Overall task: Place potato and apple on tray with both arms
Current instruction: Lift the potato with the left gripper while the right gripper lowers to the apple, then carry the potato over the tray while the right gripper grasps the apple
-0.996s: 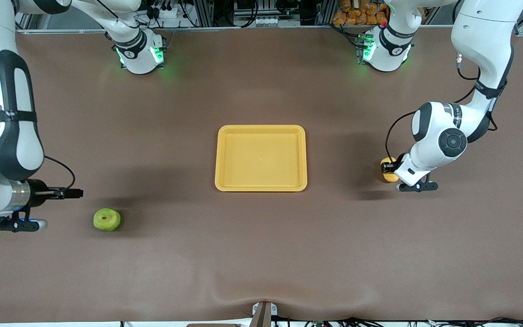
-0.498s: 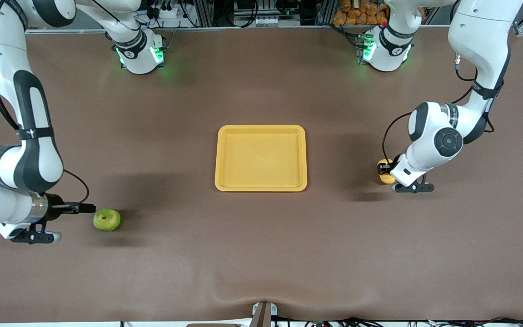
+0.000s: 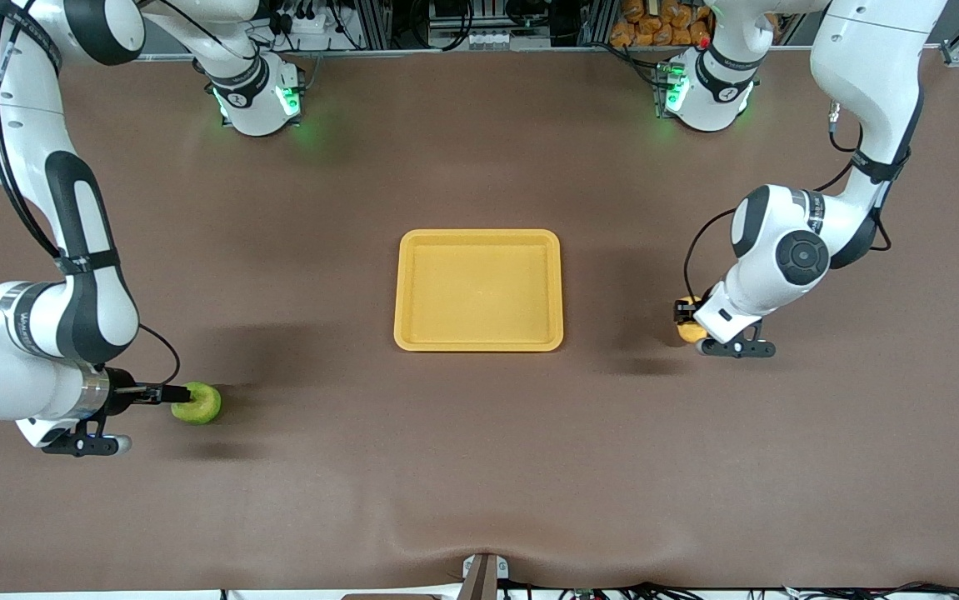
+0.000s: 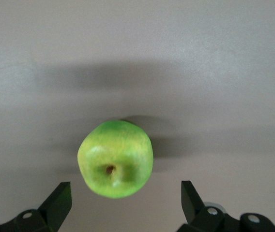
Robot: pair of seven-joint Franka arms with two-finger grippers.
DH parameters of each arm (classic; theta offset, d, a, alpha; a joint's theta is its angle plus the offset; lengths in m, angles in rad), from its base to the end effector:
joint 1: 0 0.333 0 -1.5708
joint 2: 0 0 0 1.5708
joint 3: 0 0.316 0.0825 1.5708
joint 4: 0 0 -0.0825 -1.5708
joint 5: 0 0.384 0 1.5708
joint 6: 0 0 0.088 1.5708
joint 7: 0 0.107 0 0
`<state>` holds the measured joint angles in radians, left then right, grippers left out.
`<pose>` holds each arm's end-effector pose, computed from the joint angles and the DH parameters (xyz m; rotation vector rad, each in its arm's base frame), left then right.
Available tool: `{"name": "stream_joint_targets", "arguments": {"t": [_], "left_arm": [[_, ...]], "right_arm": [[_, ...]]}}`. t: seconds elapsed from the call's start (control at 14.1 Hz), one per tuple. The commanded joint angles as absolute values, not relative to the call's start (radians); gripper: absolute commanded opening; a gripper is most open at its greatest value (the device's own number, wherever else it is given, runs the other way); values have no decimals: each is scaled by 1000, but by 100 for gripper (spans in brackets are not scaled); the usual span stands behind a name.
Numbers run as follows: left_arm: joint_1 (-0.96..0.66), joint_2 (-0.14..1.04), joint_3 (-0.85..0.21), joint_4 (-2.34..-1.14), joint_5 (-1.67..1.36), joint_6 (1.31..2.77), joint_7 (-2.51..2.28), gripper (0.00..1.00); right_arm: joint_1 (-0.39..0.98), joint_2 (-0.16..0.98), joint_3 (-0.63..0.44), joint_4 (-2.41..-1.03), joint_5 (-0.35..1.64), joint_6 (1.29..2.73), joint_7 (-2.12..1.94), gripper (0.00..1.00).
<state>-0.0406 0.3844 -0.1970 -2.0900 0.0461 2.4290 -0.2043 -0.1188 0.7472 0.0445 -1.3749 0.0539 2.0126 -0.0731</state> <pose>0.5651 -0.1355 0.2377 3.1045 -0.0871 -0.0712 0.7192 -0.0568 0.2625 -3.0510 0.0566 0.1572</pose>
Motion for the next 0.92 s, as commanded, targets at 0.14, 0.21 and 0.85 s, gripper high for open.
{"name": "stream_joint_targets", "arguments": {"t": [0.14, 0.21, 0.85], "left_arm": [[-93, 371, -268, -1999, 44, 2326, -349, 0], [-122, 376, -268, -1978, 44, 2315, -365, 0], [-304, 472, -267, -1830, 46, 2295, -417, 0]], "right_arm": [[-140, 772, 84, -1414, 61, 2117, -71, 100], [-140, 776, 89, -1426, 60, 2132, -69, 100], [-138, 787, 97, -1515, 54, 2256, -72, 75]]}}
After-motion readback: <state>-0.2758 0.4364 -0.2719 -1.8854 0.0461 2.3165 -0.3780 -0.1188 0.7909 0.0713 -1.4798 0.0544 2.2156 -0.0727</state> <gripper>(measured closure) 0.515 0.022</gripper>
